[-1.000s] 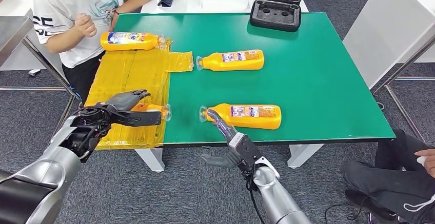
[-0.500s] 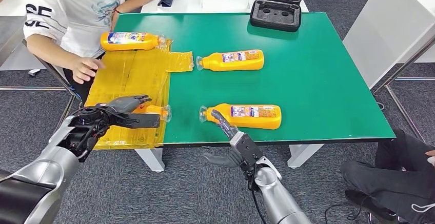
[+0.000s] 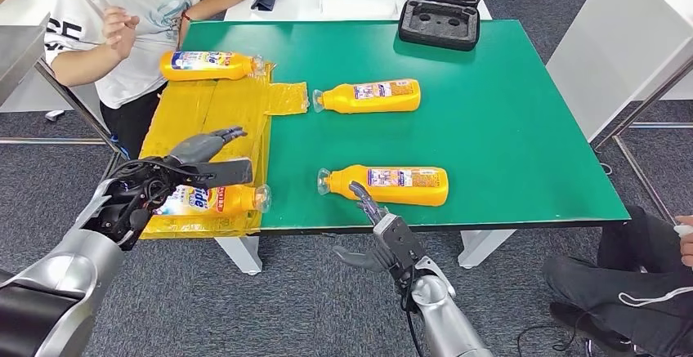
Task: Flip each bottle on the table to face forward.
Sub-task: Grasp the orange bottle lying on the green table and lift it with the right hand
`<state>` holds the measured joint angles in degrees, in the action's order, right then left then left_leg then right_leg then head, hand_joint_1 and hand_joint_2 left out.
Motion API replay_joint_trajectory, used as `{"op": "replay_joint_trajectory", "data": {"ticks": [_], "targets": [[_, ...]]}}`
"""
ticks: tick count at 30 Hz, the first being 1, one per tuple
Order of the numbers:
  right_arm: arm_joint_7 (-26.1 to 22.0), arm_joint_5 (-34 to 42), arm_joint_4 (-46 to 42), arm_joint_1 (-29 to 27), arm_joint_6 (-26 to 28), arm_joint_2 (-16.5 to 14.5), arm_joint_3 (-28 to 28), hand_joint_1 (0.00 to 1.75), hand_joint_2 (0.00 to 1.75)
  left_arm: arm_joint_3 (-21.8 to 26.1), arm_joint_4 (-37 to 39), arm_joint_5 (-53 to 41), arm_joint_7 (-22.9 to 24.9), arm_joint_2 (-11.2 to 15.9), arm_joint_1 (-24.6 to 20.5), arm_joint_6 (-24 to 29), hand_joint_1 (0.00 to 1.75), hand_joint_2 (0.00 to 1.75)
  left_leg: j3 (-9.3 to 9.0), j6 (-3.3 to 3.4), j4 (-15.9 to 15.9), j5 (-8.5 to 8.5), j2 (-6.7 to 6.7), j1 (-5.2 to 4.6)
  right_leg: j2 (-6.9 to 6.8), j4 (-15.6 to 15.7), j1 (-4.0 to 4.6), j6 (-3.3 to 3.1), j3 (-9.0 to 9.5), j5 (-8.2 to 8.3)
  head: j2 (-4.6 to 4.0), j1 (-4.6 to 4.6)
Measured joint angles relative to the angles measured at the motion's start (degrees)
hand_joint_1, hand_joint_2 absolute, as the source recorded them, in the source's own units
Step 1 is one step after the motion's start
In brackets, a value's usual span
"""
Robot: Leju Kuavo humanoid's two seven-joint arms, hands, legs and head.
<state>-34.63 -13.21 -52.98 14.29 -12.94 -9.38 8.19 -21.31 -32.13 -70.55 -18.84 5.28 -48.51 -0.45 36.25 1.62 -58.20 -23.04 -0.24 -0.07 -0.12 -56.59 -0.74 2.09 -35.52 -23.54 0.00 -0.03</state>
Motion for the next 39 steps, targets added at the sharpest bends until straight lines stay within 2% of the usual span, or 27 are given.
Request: {"op": "replay_joint_trajectory", "data": {"ticks": [6, 17, 22, 26, 33, 39], "targets": [[0.15, -0.73, -0.34, -0.37, -0.04, -0.21, -0.39, 0.0, 1.75, 1.65, -1.92, 0.35, 1.34, -1.78, -0.47, 5.2, 0.0, 0.0, -0.01, 0.0, 0.0, 0.0, 0.0, 0.0, 0.0, 0.0, 0.0, 0.0, 0.0, 0.0, 0.0, -0.01], [0.15, -1.03, -0.59, -0.66, -0.17, -0.28, -1.71, 0.0, 1.75, 2.28, -1.91, 0.56, -0.33, -5.45, -0.41, 8.51, 0.0, 0.0, 0.01, 0.0, 0.0, 0.0, 0.0, -0.01, 0.0, 0.01, -0.01, 0.0, 0.0, 0.0, 0.0, -0.01], [0.07, -1.52, -1.12, -1.01, 0.05, -0.3, -2.08, 0.0, 1.75, 4.35, -4.0, 6.45, -2.99, -6.8, 0.81, 12.19, 0.0, 0.0, 0.01, 0.0, 0.0, 0.0, 0.0, -0.01, 0.0, 0.01, 0.0, 0.0, 0.0, 0.0, 0.0, -0.02], [1.22, -3.17, -2.79, -1.34, 1.23, -0.31, -2.09, 0.0, 1.75, 7.68, -8.94, 15.3, -6.72, -8.04, 3.95, 12.94, 0.0, 1.75, 0.01, 0.0, 0.0, -0.01, 0.02, -0.01, 0.01, 0.01, -0.01, 0.0, 0.0, 0.0, 0.0, -0.01], [4.22, -5.66, -8.8, -0.49, 3.25, 0.86, -1.25, 0.0, 1.75, 12.98, -21.96, 35.66, -14.11, -10.76, 14.68, 17.23, 0.0, 1.75, 0.03, 0.01, 0.0, -0.03, 0.04, -0.04, 0.02, 0.01, -0.04, 0.01, 0.0, 0.0, 0.0, -0.02], [8.12, -3.09, -12.68, 5.47, 3.41, 3.19, 0.4, 0.0, 1.75, 14.88, -31.9, 45.96, -16.16, -11.92, 22.63, 22.63, 0.0, 1.75, 0.03, 0.01, 0.0, -0.02, 0.02, -0.04, 0.01, 0.03, -0.04, 0.01, -0.01, 0.0, 0.0, -0.02]]}}
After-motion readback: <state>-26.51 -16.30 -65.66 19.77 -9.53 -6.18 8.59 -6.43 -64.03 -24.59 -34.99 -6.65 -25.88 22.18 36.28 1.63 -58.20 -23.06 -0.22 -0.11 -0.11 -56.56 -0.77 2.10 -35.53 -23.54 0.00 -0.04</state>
